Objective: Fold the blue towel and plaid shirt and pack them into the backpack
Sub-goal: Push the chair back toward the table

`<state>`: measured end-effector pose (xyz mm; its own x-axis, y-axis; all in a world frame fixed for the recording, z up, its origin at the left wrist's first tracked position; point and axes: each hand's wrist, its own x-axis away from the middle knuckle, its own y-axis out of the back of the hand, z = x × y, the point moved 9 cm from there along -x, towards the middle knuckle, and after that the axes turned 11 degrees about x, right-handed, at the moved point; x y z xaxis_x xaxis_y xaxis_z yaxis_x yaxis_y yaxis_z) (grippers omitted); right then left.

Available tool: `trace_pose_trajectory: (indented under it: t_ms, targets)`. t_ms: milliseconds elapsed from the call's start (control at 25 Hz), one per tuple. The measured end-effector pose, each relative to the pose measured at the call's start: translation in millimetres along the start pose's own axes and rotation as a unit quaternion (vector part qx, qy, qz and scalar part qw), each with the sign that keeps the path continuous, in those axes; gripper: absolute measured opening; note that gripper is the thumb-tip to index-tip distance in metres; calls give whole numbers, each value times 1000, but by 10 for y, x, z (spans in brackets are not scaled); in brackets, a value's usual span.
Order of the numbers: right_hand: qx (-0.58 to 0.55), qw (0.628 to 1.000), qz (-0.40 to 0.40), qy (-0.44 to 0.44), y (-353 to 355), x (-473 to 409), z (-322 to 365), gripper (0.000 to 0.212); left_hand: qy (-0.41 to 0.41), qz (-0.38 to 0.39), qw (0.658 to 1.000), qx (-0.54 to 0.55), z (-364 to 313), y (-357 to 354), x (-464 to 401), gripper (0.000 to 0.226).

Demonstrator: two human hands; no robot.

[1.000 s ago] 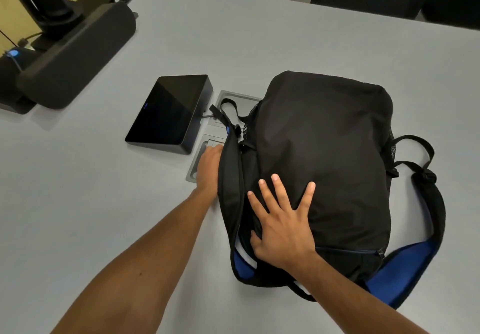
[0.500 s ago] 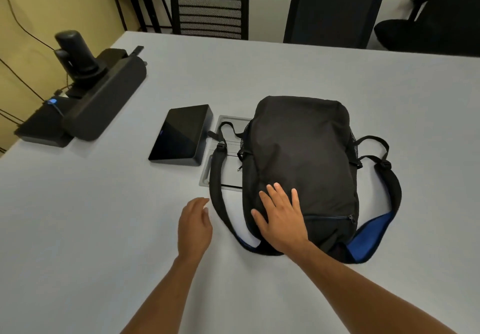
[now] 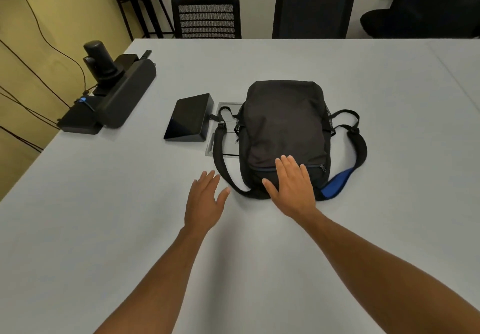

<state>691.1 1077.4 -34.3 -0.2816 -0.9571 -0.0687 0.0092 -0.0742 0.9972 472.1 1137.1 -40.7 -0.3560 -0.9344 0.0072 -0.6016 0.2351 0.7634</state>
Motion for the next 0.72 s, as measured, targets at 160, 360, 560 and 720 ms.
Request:
trace_pose_trajectory:
  t_ms: [160,360,560,720]
  targets:
    - [-17,1000,24,9,135,367,-163,77,17,14,999,-33,-310,-47,390,69]
    - [-35,997,31,67,294,784,-91,78,49,-13,996,-71,-491,19,945,67]
    - [-42,986,20,158,442,1123,274,81,96,-63,990,-80,-464,242,1636,68]
    - [-53,968,12,244,556,1438,805,80,149,-122,977,-86,-285,517,2314,68]
